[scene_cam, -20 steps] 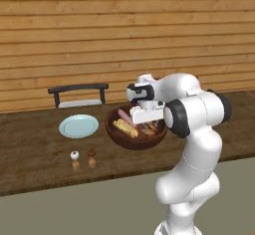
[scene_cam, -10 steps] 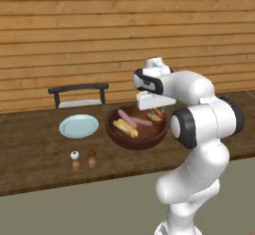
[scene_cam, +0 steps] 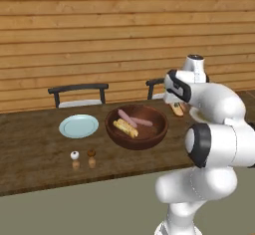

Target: Place one bun and one sausage from the bowl on each plate.

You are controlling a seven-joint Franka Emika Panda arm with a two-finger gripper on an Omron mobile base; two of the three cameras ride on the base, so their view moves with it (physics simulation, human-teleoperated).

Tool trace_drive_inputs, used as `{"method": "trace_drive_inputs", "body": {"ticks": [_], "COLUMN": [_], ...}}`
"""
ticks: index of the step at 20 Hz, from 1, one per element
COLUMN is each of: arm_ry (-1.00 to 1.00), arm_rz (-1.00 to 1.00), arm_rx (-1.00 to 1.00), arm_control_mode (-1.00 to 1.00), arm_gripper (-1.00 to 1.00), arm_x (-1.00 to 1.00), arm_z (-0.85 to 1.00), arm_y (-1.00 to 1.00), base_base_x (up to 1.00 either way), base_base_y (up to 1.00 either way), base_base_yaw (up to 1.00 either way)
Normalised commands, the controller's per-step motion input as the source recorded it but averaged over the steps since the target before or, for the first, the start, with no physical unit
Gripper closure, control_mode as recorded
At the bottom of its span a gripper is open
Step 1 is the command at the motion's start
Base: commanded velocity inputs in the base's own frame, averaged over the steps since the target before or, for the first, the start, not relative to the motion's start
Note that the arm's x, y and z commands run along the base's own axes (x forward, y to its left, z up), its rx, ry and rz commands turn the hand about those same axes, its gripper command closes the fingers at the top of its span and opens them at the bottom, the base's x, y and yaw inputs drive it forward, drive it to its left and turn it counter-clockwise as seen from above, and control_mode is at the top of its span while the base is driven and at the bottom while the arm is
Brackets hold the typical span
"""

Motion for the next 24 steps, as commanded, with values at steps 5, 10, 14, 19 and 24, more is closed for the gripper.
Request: {"method": "trace_drive_inputs", "body": {"ticks": [5, 10, 14, 19, 24], "arm_ry": [-0.01, 0.05, 0.19, 0.2, 0.04], "arm_rz": [0.01, 0.01, 0.0, 0.0, 0.0], "arm_rx": [0.07, 0.07, 0.07, 0.0, 0.02], "arm_control_mode": [-1.0, -1.0, -1.0, -1.0, -1.0], "arm_gripper": [1.0, 1.0, 1.0, 1.0, 1.0], "arm_x": [0.45, 0.63, 0.67, 0.77, 0.32], "arm_z": [0.08, 0.0, -0.25, -0.3, -0.35], "arm_y": [-1.0, -1.0, -1.0, -1.0, -0.96], "base_base_x": [0.0, 0.0, 0.0, 0.0, 0.0], "base_base_y": [0.0, 0.0, 0.0, 0.0, 0.0], "base_base_yaw": [0.0, 0.0, 0.0, 0.0, 0.0]}}
